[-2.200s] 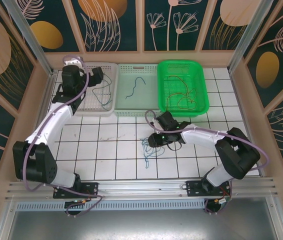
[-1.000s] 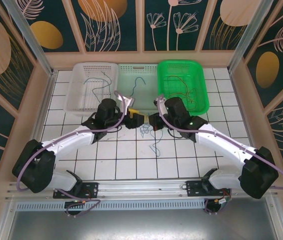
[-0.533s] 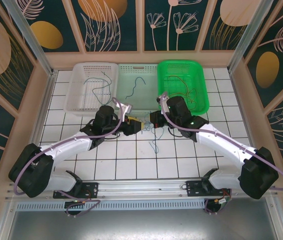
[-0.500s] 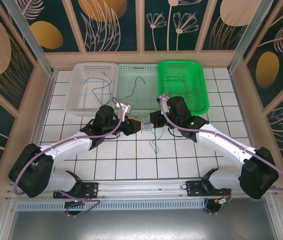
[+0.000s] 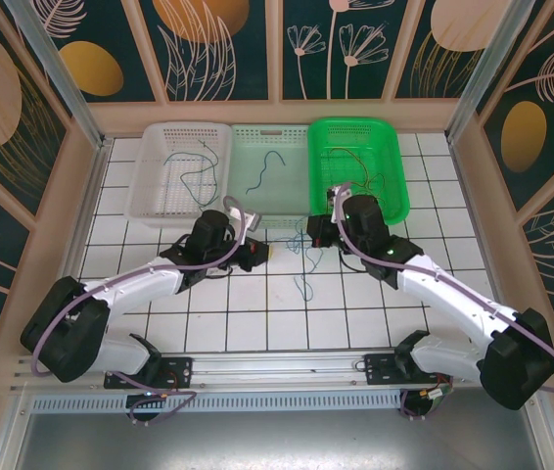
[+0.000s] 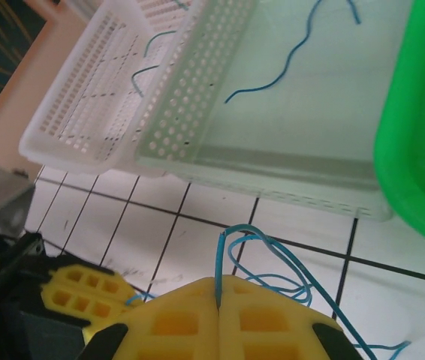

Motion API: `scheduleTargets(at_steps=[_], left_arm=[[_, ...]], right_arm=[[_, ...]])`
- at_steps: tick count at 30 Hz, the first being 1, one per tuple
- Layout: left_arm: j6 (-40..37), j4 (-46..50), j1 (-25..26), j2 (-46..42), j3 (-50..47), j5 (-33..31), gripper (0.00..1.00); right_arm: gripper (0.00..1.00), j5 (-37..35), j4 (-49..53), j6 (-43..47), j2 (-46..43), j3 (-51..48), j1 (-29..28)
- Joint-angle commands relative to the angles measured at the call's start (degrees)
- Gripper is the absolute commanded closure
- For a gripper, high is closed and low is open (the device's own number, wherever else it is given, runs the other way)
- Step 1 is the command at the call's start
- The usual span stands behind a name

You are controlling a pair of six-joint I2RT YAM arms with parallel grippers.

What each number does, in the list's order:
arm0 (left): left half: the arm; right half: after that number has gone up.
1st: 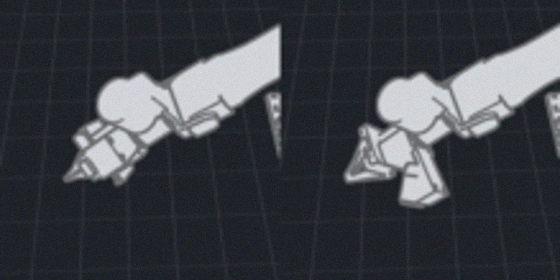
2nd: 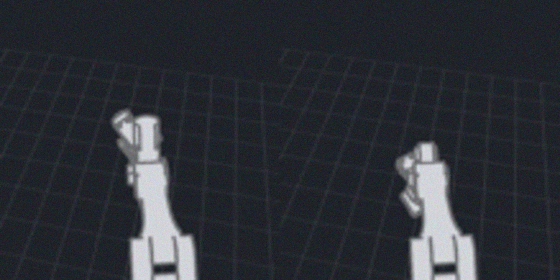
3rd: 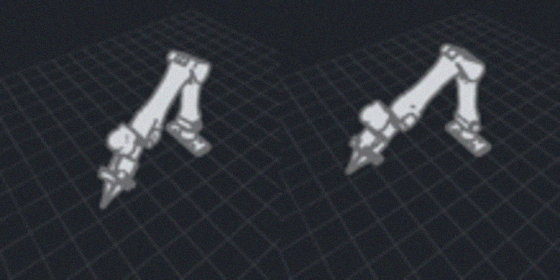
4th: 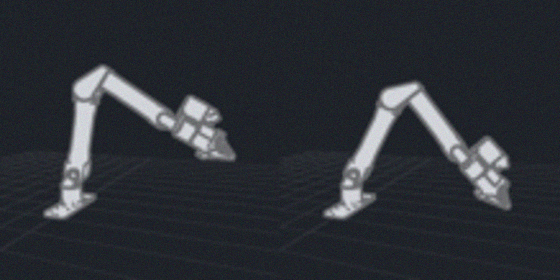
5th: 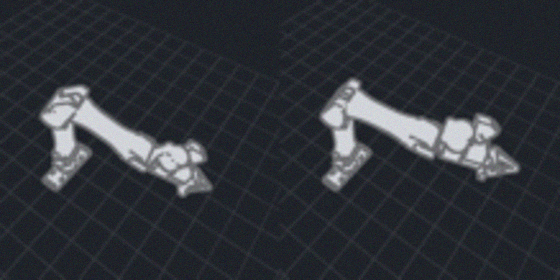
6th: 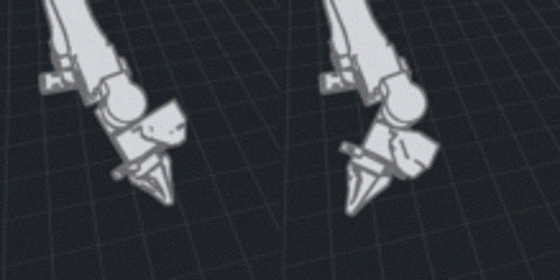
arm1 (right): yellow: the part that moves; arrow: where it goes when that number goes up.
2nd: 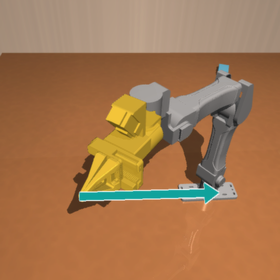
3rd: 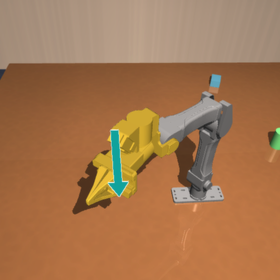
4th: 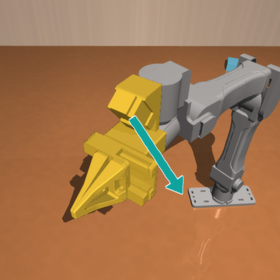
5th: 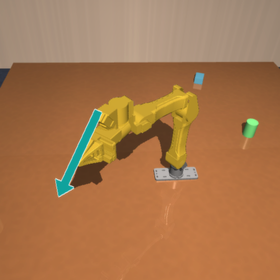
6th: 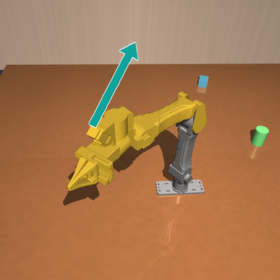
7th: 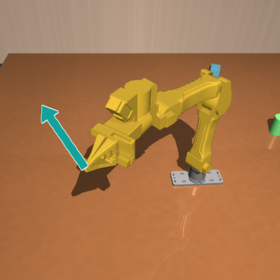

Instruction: Untangle the cables

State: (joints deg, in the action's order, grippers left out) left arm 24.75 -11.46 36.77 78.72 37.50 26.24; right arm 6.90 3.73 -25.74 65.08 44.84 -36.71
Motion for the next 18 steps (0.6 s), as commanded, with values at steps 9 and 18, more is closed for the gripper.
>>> scheduleTargets(at_steps=[9,18], left_arm=[[-8.4,15.7,0.2,-2.0,3.4,-9.3,1.0],[-10.5,14.9,0.3,-3.7,3.6,-6.5,0.4]], right_arm=[[1.0,-1.0,0.4,-4.1,0.7,-1.7,1.0],[1.0,3.2,-1.2,-1.2,0.0,-2.3,1.0]])
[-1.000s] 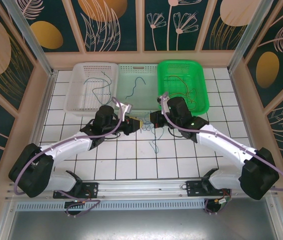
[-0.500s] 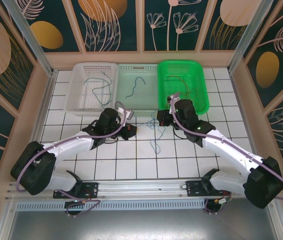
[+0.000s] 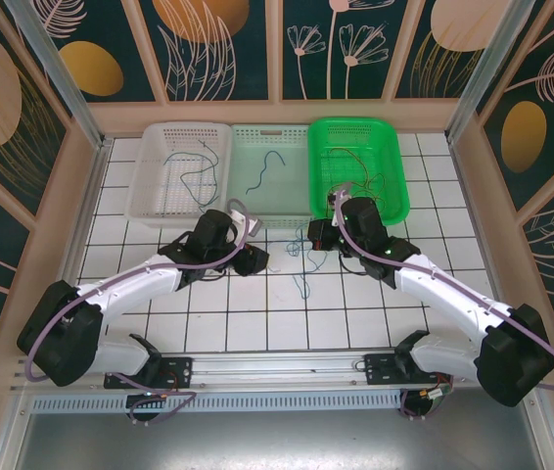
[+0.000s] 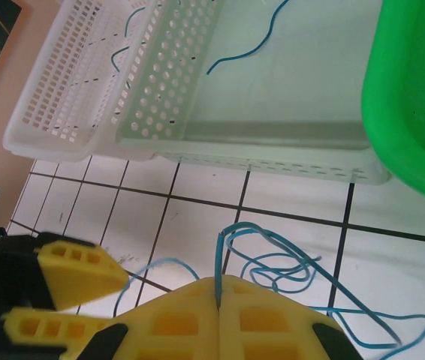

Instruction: Untangle the cables

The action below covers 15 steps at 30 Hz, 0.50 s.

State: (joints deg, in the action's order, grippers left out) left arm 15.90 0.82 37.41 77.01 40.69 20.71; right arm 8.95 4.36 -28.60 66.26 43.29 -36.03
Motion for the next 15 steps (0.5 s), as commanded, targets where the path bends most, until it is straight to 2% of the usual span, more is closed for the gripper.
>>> scheduleTargets(at_steps=[1,2,5,10,12,15], left_arm=[[-2.2,3.2,-0.3,-2.9,0.4,-2.5,0.13],[-2.6,3.7,-0.4,-4.0,0.4,-4.5,0.02],[-3.0,3.2,-0.4,-8.2,-0.2,-10.7,0.01],[-1.2,-3.3,-0.4,-15.5,-3.4,-20.7,0.01],[-1.6,-6.7,-0.4,-16.6,-4.9,-20.8,0.01],[-3.2,-6.7,-0.4,-12.8,-3.2,-17.5,0.01]], right_arm=[[1.0,1.3,-1.4,2.4,-1.2,-0.5,0.3],[1.0,1.5,-0.9,3.1,-1.3,-0.3,0.3],[1.0,2.7,0.3,5.5,-1.4,0.1,0.3],[1.0,6.8,0.3,9.0,-2.4,0.2,0.4],[1.0,8.8,-0.1,10.3,-3.1,-0.1,0.4],[1.0,10.4,-0.4,11.5,-3.7,-0.3,0.6]])
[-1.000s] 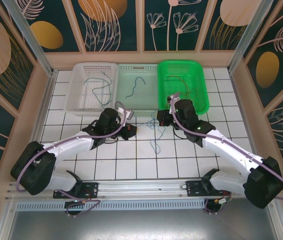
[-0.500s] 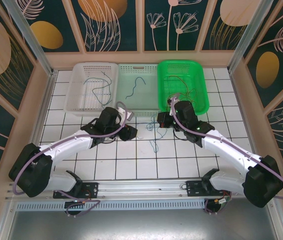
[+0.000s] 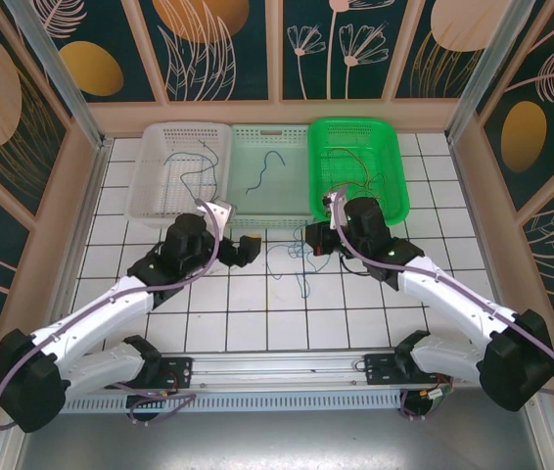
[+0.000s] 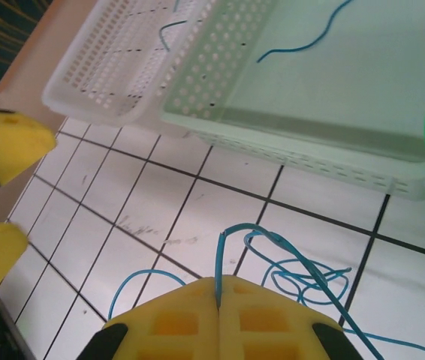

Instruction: Untangle the cables

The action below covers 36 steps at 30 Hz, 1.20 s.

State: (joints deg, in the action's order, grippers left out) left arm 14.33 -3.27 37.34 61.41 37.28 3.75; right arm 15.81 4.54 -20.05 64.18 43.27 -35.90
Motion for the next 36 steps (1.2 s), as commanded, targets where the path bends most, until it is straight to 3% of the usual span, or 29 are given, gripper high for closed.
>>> scheduleTargets(at_steps=[1,4,8,15,36], left_arm=[[-2.2,-1.6,-0.3,5.3,1.6,1.7,0.02],[-3.2,-0.9,-0.3,12.5,4.9,9.8,0.17],[-3.1,-3.5,-0.3,19.8,6.6,15.4,0.27],[-1.5,-11.2,-0.3,22.5,6.3,22.6,0.28],[2.2,-18.8,1.6,26.8,6.3,25.6,0.29]], right_arm=[[1.0,3.8,-0.3,3.0,-1.8,-0.2,0.6],[1.0,5.9,-0.7,3.4,-2.3,-0.2,0.9],[1.0,8.4,-0.9,3.8,-3.2,-0.1,1.2],[1.0,8.7,-1.5,2.8,-4.1,-0.3,1.8],[1.0,11.8,-8.0,-2.0,-3.8,-1.0,2.5]])
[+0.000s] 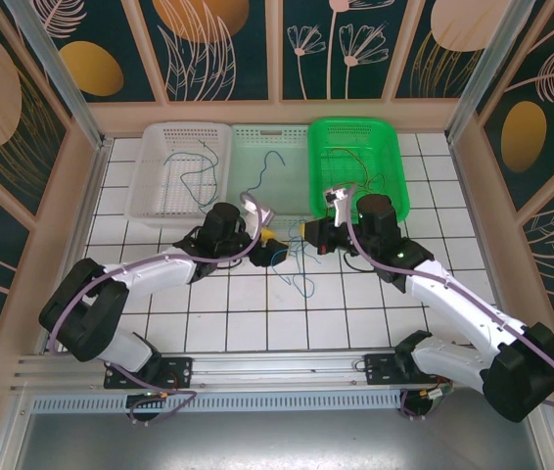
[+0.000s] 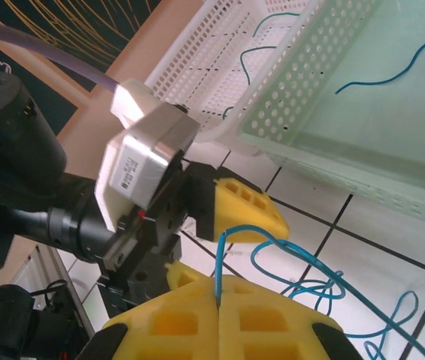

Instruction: Untangle the cables

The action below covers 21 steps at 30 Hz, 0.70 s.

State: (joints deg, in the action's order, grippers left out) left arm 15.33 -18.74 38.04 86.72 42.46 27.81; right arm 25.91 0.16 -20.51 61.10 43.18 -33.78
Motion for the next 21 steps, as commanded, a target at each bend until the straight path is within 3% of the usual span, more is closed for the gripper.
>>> scheduleTargets(at_steps=[1,9,21], left_arm=[[1.4,-3.6,1.3,1.8,1.3,1.4,0.3],[3.2,-5.9,2.7,2.4,1.3,-2.5,0.34],[3.7,-4.4,2.7,4.0,3.0,-7.0,0.85]], right_arm=[[1.0,1.6,-3.6,-1.7,-0.7,-0.9,0.4],[1.0,2.3,-4.8,-2.9,-0.6,-1.4,0.5],[1.0,2.2,-3.3,-2.5,-1.2,-1.5,0.6]])
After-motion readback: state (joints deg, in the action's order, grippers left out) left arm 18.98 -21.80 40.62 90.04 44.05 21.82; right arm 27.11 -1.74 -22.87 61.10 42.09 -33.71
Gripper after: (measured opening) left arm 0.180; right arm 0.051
